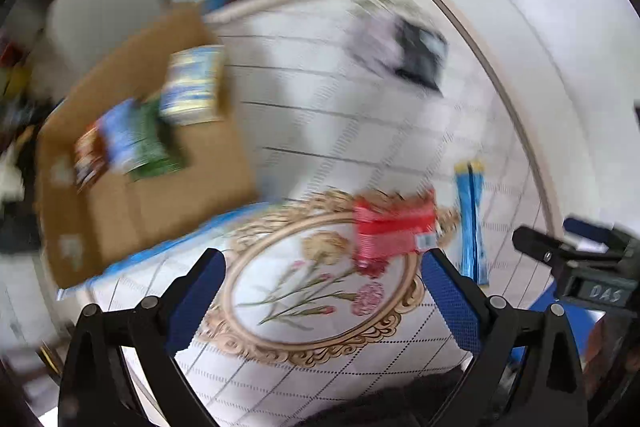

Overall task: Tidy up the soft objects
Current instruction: 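Lift both grippers out of the cardboard box, then grasp the red snack packet with the left gripper while the right grasps the blue stick packet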

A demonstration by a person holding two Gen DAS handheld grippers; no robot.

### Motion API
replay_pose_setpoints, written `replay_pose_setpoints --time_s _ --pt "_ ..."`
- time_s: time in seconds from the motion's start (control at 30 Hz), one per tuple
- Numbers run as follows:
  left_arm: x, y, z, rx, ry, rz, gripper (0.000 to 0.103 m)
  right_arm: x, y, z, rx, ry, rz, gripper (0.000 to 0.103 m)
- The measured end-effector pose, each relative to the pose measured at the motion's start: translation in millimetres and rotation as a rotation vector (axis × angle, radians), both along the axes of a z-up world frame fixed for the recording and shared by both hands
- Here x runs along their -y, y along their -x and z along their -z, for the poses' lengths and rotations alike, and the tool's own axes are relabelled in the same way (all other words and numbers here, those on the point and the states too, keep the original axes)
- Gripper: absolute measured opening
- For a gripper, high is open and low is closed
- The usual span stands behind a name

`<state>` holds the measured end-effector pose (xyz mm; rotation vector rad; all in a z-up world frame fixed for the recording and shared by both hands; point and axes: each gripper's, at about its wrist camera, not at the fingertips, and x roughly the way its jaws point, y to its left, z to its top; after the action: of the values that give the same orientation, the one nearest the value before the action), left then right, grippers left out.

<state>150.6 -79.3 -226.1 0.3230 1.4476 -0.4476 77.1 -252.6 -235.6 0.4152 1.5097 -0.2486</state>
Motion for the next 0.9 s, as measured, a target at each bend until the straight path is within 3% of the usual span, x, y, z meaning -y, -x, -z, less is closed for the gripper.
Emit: replay_pose_setpoints --time_s 0.1,0.23,0.37,0.47,0.53,0.63,0.67,0.8,0.9 --pt "52 14 37 -0.011 -0.094 0.242 0.100 26 13 24 -0.051 -0.015 0.036 0.103" --pt "90 32 84 -0.039 -0.221 0.487 0.100 54 25 48 -0.101 0.001 0.059 0.103" --pt "114 43 127 -0.077 -0.331 0.649 0.100 74 29 61 -0.130 0.012 0.065 0.103" --pt "126 44 148 -0.093 -0.374 0.686 0.100 83 30 73 -0.151 0.000 0.068 0.103" --pt "129 39 153 -0.124 -0.356 0.659 0.083 85 30 78 -0.161 -0.015 0.068 0.103" --pt "128 25 150 -0.156 -0.311 0.542 0.076 84 27 88 -0.171 -0.045 0.070 0.103" --pt "124 15 147 -0.178 -0.286 0.460 0.073 83 26 91 -0.172 -0.054 0.070 0.103" --pt "98 -15 146 -0.298 -0.202 0.154 0.072 77 20 107 -0.180 -0.078 0.064 0.103" --pt "86 -24 147 -0.334 -0.141 0.066 0.074 66 14 123 -0.187 -0.115 0.052 0.103"
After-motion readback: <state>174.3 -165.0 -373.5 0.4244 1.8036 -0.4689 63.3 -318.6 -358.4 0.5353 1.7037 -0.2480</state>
